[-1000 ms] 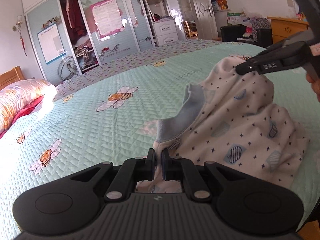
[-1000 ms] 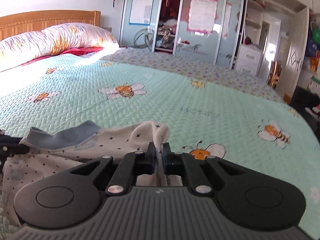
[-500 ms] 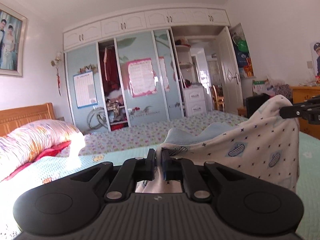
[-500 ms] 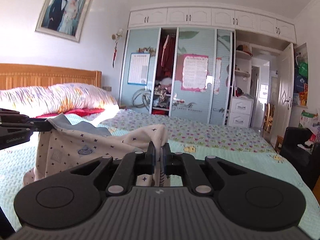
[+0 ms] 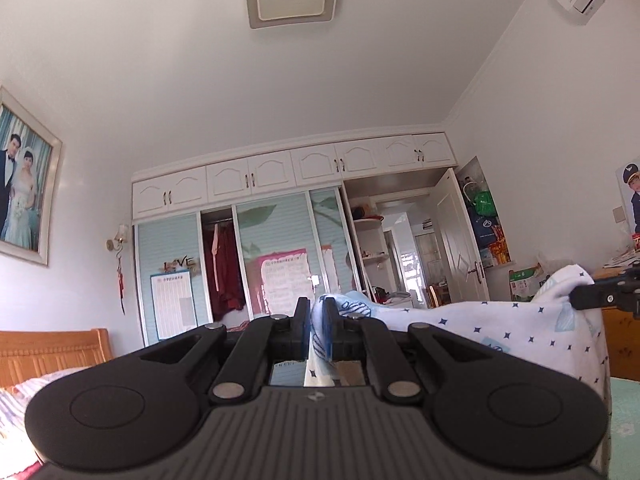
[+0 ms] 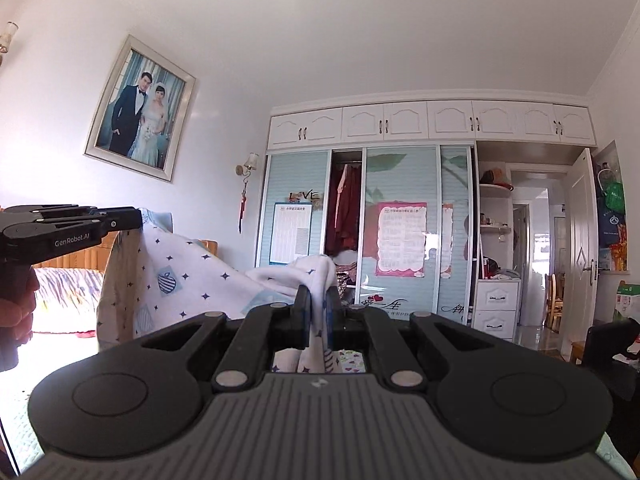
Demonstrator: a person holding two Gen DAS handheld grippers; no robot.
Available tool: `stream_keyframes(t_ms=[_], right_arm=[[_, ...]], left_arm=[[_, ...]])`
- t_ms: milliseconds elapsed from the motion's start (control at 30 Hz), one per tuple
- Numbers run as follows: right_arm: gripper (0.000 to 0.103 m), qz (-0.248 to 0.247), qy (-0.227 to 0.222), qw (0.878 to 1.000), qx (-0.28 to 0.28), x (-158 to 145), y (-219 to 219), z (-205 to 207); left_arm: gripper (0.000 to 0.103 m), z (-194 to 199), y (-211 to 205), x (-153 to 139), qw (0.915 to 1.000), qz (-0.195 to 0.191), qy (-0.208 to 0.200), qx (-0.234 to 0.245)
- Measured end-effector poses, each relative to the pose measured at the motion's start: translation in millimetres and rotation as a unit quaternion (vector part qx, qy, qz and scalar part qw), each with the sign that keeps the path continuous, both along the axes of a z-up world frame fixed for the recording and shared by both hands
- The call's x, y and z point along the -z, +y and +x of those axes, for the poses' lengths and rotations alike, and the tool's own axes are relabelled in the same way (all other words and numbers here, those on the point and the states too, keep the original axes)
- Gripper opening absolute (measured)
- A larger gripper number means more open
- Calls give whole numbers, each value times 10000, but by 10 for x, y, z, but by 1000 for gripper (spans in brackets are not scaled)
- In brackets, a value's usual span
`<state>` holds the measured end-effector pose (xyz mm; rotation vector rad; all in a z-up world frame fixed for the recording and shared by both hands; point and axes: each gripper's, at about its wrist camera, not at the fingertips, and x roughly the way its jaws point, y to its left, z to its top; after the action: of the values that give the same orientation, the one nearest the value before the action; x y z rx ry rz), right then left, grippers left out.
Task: Fold clothes
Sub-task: 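Lift the garment high with both grippers, shaking it open, then lay the garment down on the quilt and open both grippers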
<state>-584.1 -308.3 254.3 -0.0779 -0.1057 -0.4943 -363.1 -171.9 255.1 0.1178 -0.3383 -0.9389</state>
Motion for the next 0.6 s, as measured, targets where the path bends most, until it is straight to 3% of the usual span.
stream_keyframes(t_ms=[133,233,300,333,433,533,600], right_arm=[[7,372,331,9984,265,130,-447,384],[8,755,895,9903,748,480,-954,951],[14,1190,1370,9796,858,853,-1290,1295],[22,1392,1625,9731,849,1059,-1421,1450],[28,1793,2077,9565,987,1550,-1550,1525],[44,2293,2131,9449,956,1951,-1436,1247],[47,2692,2173,9335,946,2230,-1282,991]], left_arm=[[6,583,-675,169,9965,707,440,-116],[11,1176,-1329,647,9830,1645,780,-256],[29,1540,-1695,1150,9593,2457,1244,-618],[31,1693,-1772,1392,9436,2763,1628,-826],[33,1966,-1465,1936,9152,2761,2831,-772],[40,1996,-915,2327,8937,2616,3557,-795],[41,1951,-545,2482,8762,2476,4073,-715]])
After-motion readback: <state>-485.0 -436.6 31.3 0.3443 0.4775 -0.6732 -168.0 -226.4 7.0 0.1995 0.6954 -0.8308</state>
